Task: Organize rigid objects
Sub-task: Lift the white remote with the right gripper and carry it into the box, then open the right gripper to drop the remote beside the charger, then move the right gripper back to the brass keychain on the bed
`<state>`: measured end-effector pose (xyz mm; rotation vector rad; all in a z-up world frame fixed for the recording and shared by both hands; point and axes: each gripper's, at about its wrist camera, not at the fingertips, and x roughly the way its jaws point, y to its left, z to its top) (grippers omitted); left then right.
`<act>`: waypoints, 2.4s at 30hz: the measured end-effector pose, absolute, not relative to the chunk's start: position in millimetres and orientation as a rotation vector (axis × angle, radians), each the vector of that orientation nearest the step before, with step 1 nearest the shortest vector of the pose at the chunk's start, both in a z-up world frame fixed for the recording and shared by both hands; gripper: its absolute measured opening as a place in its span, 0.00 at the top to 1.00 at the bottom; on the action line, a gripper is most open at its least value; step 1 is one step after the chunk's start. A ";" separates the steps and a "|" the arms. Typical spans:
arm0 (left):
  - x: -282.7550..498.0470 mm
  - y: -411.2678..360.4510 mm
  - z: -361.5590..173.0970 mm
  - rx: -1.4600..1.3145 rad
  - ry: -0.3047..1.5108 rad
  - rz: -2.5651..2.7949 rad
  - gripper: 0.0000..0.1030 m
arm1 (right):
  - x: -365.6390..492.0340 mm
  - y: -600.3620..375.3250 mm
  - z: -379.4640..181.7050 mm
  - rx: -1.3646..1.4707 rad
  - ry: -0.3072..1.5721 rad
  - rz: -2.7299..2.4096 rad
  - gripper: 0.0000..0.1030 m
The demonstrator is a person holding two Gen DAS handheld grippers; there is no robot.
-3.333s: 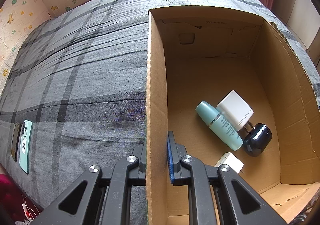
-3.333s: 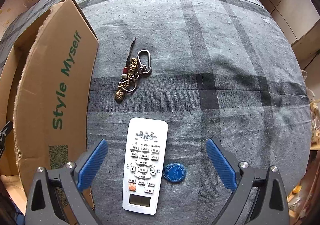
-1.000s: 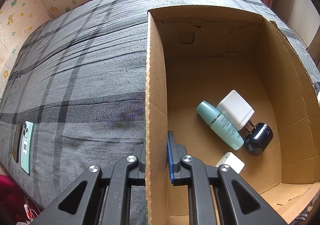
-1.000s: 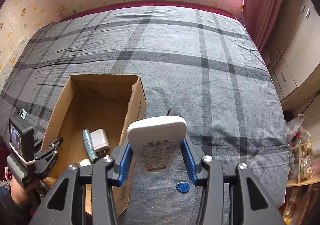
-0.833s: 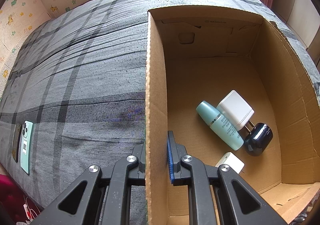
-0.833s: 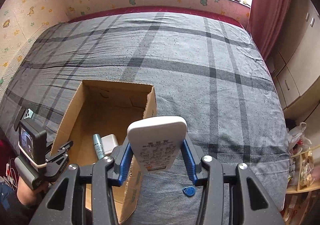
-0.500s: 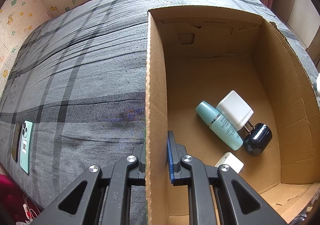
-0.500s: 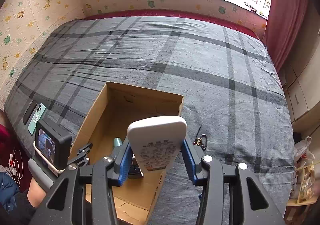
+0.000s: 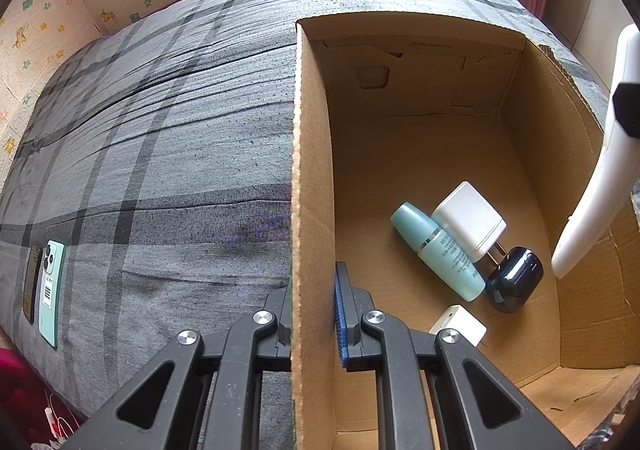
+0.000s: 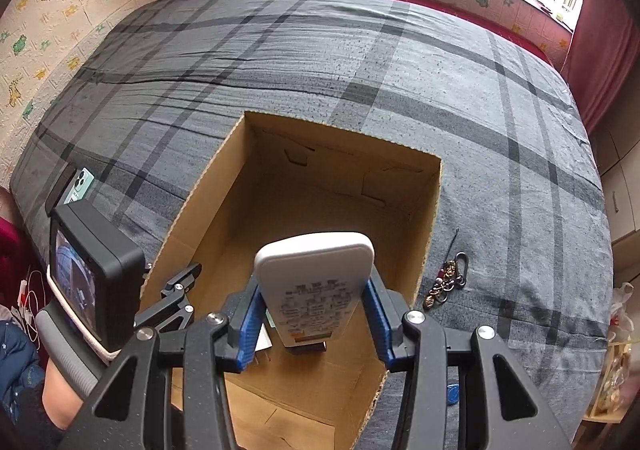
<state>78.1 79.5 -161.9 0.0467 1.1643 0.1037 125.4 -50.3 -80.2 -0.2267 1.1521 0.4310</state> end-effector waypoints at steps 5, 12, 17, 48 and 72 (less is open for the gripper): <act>78.3 80.6 -161.9 0.044 1.164 0.102 0.86 | 130.0 -42.2 -106.6 -0.250 1.207 0.425 0.52; 78.4 81.1 -162.5 0.040 1.166 0.101 0.86 | 142.7 -35.2 -127.5 -0.261 1.245 0.404 0.52; 78.3 81.0 -162.7 0.040 1.166 0.101 0.86 | 151.6 -27.4 -149.0 -0.273 1.280 0.392 0.52; 79.1 81.4 -162.1 0.038 1.167 0.101 0.86 | 155.6 -24.1 -156.9 -0.327 1.225 0.371 0.09; 79.4 80.5 -161.4 0.039 1.170 0.106 0.86 | 157.7 -78.4 -93.9 -0.211 1.129 0.310 0.00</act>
